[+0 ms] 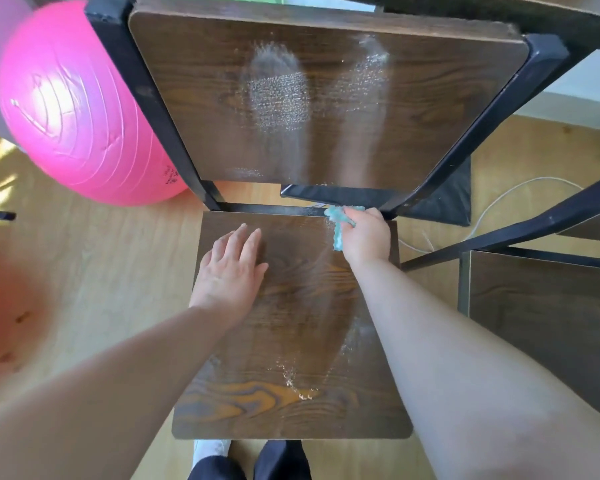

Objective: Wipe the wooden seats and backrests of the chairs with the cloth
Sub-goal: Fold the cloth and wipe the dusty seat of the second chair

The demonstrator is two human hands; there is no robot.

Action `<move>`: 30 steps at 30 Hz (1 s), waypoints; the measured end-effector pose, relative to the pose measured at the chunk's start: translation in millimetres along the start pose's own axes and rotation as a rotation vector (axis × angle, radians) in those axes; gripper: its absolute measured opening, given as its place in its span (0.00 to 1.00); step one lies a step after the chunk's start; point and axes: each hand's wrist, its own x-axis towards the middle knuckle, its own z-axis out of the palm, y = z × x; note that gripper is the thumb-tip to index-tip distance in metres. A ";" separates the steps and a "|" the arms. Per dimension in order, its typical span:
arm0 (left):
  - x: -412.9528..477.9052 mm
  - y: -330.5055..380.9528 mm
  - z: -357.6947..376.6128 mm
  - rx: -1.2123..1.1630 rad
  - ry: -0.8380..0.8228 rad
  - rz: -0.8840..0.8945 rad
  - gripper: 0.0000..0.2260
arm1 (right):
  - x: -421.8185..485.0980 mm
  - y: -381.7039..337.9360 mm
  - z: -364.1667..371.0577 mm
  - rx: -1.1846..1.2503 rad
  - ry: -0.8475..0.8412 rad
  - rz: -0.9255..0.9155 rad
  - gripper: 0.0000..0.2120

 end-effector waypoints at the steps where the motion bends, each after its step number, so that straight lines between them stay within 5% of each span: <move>1: 0.4 2.0 1.8 -0.005 0.001 0.001 0.25 | 0.3 1.0 0.7 -0.041 -0.017 -0.026 0.16; 6: -2.5 10.9 9.2 -0.019 -0.017 -0.018 0.25 | -3.4 -0.1 5.6 -0.149 -0.041 -0.100 0.21; 12: -16.9 11.8 10.2 -0.011 -0.025 0.014 0.25 | -22.9 -1.5 11.6 -0.127 -0.057 -0.134 0.15; 30: -113.2 -28.5 42.9 -0.013 -0.121 0.039 0.26 | -218.7 36.0 71.1 -0.083 -0.158 -0.436 0.15</move>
